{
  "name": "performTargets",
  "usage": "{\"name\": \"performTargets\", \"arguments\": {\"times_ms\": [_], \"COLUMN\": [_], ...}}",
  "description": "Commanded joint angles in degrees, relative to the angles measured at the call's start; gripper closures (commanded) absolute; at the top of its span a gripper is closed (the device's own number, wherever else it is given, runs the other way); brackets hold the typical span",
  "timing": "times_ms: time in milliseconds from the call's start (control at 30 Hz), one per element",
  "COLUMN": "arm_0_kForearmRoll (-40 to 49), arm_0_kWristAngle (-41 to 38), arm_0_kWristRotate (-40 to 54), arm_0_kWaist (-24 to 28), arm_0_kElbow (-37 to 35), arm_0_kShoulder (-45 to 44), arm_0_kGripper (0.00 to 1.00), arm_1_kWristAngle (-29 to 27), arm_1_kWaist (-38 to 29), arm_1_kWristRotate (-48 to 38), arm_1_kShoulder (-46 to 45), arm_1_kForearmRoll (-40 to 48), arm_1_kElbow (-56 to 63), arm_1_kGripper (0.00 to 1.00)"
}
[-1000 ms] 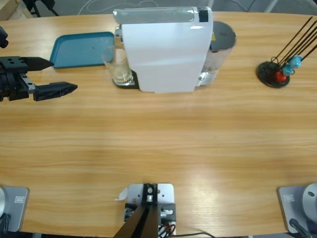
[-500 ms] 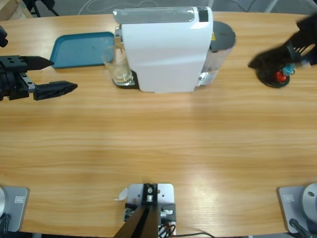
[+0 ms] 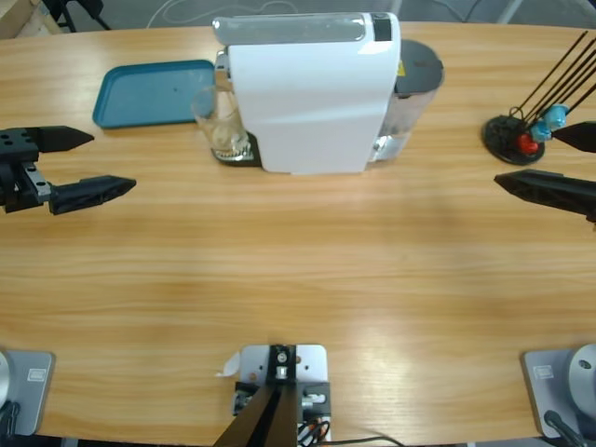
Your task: Pour coffee
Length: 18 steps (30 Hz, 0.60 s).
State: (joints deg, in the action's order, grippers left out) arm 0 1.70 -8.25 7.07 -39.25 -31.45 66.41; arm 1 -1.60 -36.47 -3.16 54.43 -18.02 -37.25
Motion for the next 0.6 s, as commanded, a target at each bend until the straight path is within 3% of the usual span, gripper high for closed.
{"name": "performTargets", "arguments": {"times_ms": [33, 600], "arm_0_kForearmRoll": [2.76, 1.99], "arm_0_kWristAngle": [-1.16, -2.72], "arm_0_kWristRotate": [0.64, 0.01], "arm_0_kWaist": [0.05, 0.23], "arm_0_kElbow": [1.13, -0.72], "arm_0_kShoulder": [-1.76, 1.00], "arm_0_kGripper": [0.000, 0.000], "arm_1_kWristAngle": [0.78, 0.11], "arm_1_kWaist": [-1.44, -1.76], "arm_1_kWristRotate": [-2.11, -2.99], "arm_1_kShoulder": [-0.43, -0.57], "arm_1_kForearmRoll": [0.64, 0.00], "arm_1_kElbow": [2.36, 2.71], "arm_1_kGripper": [0.000, 0.000]}}
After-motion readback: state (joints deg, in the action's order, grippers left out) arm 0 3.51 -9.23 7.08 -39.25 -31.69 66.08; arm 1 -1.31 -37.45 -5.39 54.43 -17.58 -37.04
